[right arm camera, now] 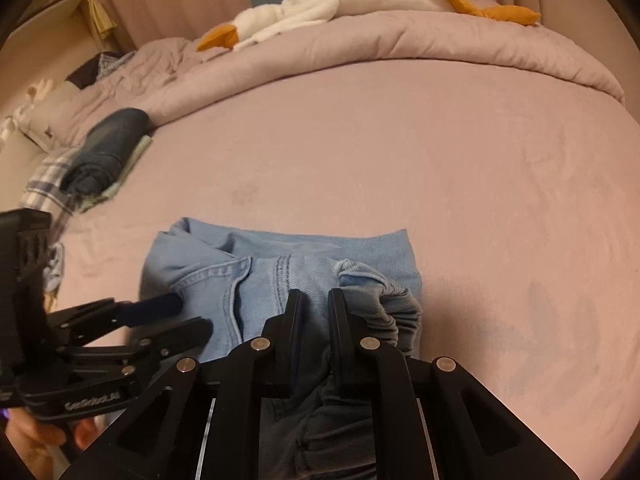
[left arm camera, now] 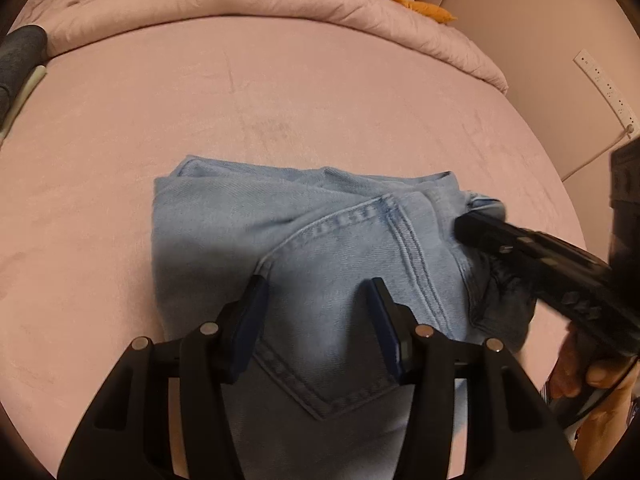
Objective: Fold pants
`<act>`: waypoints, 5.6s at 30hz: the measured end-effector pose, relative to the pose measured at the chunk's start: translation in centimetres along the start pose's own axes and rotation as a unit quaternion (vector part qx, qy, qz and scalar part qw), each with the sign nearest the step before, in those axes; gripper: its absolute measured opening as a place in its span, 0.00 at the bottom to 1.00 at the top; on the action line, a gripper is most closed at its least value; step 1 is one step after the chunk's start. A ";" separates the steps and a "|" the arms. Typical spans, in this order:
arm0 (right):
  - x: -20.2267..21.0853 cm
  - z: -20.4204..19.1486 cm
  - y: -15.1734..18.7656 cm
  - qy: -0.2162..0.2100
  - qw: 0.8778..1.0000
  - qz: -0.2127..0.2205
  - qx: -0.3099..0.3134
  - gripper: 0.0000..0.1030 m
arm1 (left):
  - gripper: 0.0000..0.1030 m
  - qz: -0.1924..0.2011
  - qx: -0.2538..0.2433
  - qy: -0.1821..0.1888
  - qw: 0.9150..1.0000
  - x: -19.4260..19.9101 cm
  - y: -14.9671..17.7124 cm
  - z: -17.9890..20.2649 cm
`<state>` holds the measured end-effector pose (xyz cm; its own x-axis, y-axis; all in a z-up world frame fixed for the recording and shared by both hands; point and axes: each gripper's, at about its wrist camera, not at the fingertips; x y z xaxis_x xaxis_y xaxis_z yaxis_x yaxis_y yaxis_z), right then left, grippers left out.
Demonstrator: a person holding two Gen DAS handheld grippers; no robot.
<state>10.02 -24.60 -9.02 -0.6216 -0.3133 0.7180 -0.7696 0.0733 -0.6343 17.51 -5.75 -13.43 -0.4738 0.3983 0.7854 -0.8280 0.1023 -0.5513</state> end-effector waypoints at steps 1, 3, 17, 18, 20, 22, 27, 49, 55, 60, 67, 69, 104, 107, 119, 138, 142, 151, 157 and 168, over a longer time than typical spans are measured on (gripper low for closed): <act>1.3 -0.1 0.2 -0.013 1.000 0.015 -0.005 0.09 | 0.50 0.006 0.000 0.001 1.000 0.6 0.4 0.0; 3.5 -0.7 0.7 -0.030 0.999 0.039 0.011 0.10 | 0.50 0.020 -0.010 0.005 1.000 2.1 1.7 0.1; 5.2 0.8 7.1 -0.004 0.999 0.042 0.028 0.11 | 0.50 0.051 -0.042 -0.012 0.998 3.8 8.0 0.1; 5.3 0.7 6.7 -0.005 0.999 0.036 0.018 0.11 | 0.50 0.050 -0.040 -0.016 0.998 4.2 8.1 0.1; 6.1 0.4 5.9 -0.008 0.999 0.034 0.002 0.12 | 0.52 0.054 -0.041 -0.021 0.997 4.7 8.3 0.2; 7.2 0.0 5.2 -0.025 0.998 0.054 0.002 0.23 | 0.54 0.056 -0.039 -0.023 0.997 4.9 8.5 0.2; 5.4 -2.1 2.3 -0.015 0.998 0.054 0.032 0.28 | 0.54 0.051 -0.043 -0.032 0.997 4.5 8.4 0.3; 4.5 -2.3 7.3 0.060 0.994 0.007 0.086 0.26 | 0.54 0.049 -0.058 -0.040 0.996 4.2 8.7 0.5; 3.6 -0.8 9.4 0.051 0.997 0.012 0.059 0.32 | 0.55 0.050 -0.059 -0.044 0.996 4.2 8.6 0.7; 4.6 0.0 8.4 0.015 1.000 0.018 0.016 0.39 | 0.61 0.059 -0.028 -0.025 0.998 5.3 8.9 -0.2; 7.2 3.6 8.5 -0.062 0.992 0.051 -0.100 0.69 | 0.83 0.057 0.125 0.034 0.990 7.1 10.9 -6.0; 7.3 5.0 8.8 -0.075 0.986 0.054 -0.138 0.69 | 0.83 0.063 0.155 0.059 0.984 7.4 11.3 -7.1; -1.4 6.0 4.8 -0.186 0.962 -0.023 -0.198 0.81 | 0.84 0.037 0.189 0.148 0.970 2.8 5.8 -6.6; -1.6 5.8 4.5 -0.184 0.964 -0.020 -0.189 0.81 | 0.84 0.038 0.184 0.146 0.971 2.5 5.6 -6.4; -1.8 5.9 4.3 -0.185 0.966 -0.009 -0.179 0.81 | 0.81 0.039 0.150 0.126 0.980 1.9 4.9 -5.5; 0.0 3.0 4.4 -0.101 0.989 0.020 -0.103 0.55 | 0.43 0.041 0.098 0.019 0.994 2.1 5.2 -4.2; 1.3 0.8 4.3 -0.057 0.996 0.046 -0.055 0.50 | 0.36 0.050 0.087 -0.008 0.995 2.5 5.0 -3.4; 4.3 -3.5 4.3 -0.023 0.995 0.093 0.026 0.47 | 0.25 0.080 0.062 -0.045 0.994 5.2 5.3 -2.1; 5.5 -6.8 4.9 -0.023 0.992 0.106 0.067 0.47 | 0.21 0.099 0.043 -0.068 0.992 7.5 6.1 -1.0; 8.1 -10.6 6.0 -0.058 0.986 0.122 0.101 0.47 | 0.21 0.133 0.064 -0.072 0.986 13.1 9.3 -1.8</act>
<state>-1.21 -16.64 -3.99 -0.7554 -0.4158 0.5064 -0.5468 -0.0259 -0.8369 4.18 2.07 -8.79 -0.7102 0.2602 0.6541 -0.6946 -0.1080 -0.7112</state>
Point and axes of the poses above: each gripper's, at about its wrist camera, not at the fingertips, and x roughly against the way its jaws point, z to its right, y to its underside, and after that the axes turned 6 degrees about z, right-handed
